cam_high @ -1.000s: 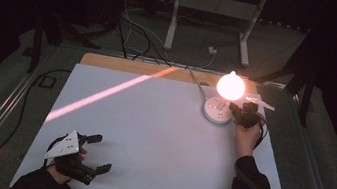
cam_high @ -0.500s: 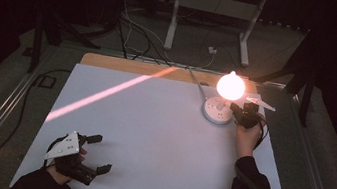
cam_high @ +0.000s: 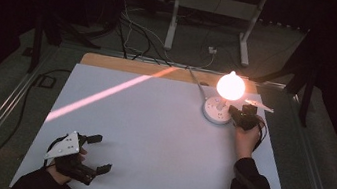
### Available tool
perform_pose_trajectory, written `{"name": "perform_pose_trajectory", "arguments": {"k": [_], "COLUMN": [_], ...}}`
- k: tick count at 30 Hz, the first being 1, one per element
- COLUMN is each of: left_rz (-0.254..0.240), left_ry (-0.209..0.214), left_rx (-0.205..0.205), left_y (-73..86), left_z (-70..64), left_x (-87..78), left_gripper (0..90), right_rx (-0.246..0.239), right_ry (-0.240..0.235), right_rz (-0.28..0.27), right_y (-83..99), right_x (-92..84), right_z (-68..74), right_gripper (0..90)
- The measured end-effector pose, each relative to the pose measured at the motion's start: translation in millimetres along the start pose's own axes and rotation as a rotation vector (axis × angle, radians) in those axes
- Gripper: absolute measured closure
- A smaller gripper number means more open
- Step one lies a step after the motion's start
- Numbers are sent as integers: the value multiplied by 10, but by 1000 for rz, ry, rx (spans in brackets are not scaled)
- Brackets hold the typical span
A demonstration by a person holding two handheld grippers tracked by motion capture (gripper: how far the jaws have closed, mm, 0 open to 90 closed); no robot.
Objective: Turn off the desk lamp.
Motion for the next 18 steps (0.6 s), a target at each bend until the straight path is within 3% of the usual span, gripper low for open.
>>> {"name": "perform_pose_trajectory", "arguments": {"k": [15, 18], "left_rz": [0, 1], "left_ry": [3, 1], "left_rx": [-2, 1], "left_y": [0, 1], "left_z": [-4, -3], "left_x": [8, 1], "left_gripper": [6, 6], "right_rx": [-9, 3], "right_ry": [-16, -10], "right_rz": [-22, -1], "right_y": [34, 27], "right_x": [10, 4], "right_z": [-15, -5], "right_gripper": [897, 897]}}
Point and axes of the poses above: each handheld gripper's, and its own axes: x roughly forward along the jaws, y roughly out of its underside, z roughly to its left, the point moved 10 cm from there along x, roughly forward along the jaws, and after that the axes turned 10 degrees about -y, right-handed, at the moved point
